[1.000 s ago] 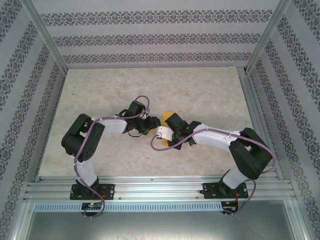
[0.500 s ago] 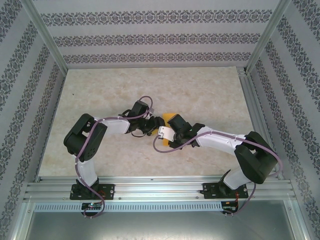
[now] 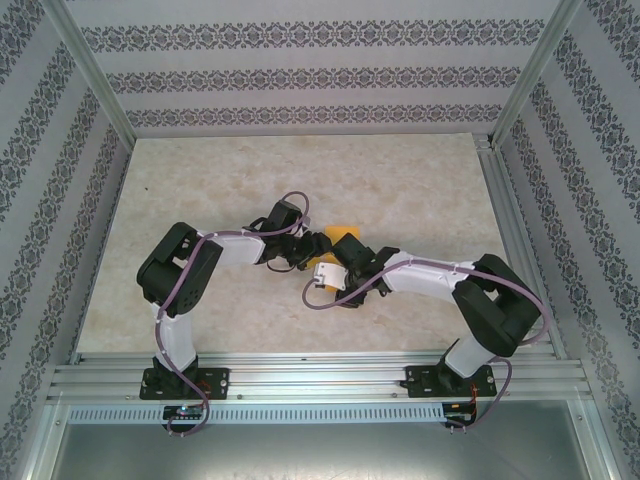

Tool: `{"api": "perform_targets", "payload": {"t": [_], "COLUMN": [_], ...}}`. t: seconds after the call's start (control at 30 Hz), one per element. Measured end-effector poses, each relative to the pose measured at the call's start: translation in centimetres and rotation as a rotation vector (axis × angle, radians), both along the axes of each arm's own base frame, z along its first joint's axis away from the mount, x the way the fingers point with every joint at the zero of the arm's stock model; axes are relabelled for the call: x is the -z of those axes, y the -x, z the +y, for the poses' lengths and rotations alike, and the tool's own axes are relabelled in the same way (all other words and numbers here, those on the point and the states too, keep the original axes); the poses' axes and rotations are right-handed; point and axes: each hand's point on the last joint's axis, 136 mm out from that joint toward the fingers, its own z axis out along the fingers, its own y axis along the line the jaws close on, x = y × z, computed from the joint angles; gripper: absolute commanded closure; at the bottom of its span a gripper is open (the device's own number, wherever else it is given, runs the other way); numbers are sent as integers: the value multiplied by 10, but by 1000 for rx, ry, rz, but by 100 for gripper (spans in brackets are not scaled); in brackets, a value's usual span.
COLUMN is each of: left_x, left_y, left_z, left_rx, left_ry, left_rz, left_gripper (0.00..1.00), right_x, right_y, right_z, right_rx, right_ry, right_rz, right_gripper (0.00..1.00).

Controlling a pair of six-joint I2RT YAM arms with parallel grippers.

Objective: Fold a paper plane with a square sheet of paper (pick it up from the middle)
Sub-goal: Fold the triangle a second time at the center of the table.

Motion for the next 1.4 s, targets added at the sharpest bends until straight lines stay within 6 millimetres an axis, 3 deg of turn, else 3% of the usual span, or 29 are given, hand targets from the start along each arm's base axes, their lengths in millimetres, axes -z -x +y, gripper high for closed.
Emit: {"api": "perform_targets", "payload": {"t": [0.2, 0.33, 0.83, 1.13, 1.4], "left_x": [0, -1, -6, -10, -16], "left_y": [0, -1, -4, -5, -10], "left_z": [0, -1, -1, -2, 2], "left_rx": [0, 0, -5, -5, -25], "left_ry": [0, 1, 0, 5, 0], "left_rz": [-1, -3, -12, -19, -41], "left_gripper": [47, 47, 47, 48, 49], "right_x": [3, 2, -8, -11, -31], "right_y": [-9, -13, -23, -24, -34], "right_z": [4, 5, 7, 0, -5], "right_rx": [-5, -9, 31, 77, 169], "right_ry": [25, 32, -6, -29, -128], "right_rz": [-48, -76, -136, -128, -96], "right_gripper": [55, 66, 95, 100, 100]}}
